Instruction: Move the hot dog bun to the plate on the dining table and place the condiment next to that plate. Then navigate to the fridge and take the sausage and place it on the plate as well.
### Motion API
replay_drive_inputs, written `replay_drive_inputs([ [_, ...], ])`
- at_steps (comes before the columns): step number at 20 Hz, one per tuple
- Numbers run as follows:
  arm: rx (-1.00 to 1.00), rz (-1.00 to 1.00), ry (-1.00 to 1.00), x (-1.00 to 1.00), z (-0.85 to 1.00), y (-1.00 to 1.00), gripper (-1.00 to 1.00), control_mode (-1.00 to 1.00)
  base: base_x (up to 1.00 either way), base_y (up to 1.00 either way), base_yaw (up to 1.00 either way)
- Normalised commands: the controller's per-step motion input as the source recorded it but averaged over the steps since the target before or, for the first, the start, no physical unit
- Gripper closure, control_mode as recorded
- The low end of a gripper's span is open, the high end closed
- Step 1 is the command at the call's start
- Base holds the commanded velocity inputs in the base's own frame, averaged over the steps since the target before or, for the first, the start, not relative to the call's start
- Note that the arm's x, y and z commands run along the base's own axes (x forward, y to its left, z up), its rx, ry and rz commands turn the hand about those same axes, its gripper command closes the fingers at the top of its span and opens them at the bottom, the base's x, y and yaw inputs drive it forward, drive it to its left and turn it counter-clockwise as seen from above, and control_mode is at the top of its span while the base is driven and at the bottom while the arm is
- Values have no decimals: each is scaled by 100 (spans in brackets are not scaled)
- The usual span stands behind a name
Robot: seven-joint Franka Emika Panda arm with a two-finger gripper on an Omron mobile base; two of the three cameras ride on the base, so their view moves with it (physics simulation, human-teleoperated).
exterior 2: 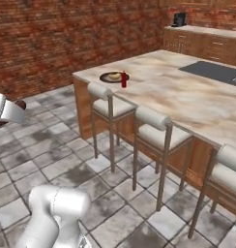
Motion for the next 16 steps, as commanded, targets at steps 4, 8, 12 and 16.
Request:
replay_drive_inputs([
  [4,0,0,0,0,0,0,100,100,63,100,-37],
  [8,0,0,0,0,0,0,100,100,78,100,-37],
  [12,0,0,0,0,0,0,100,100,64,100,-37],
  [16,0,0,0,0,0,0,100,100,75,100,-37],
])
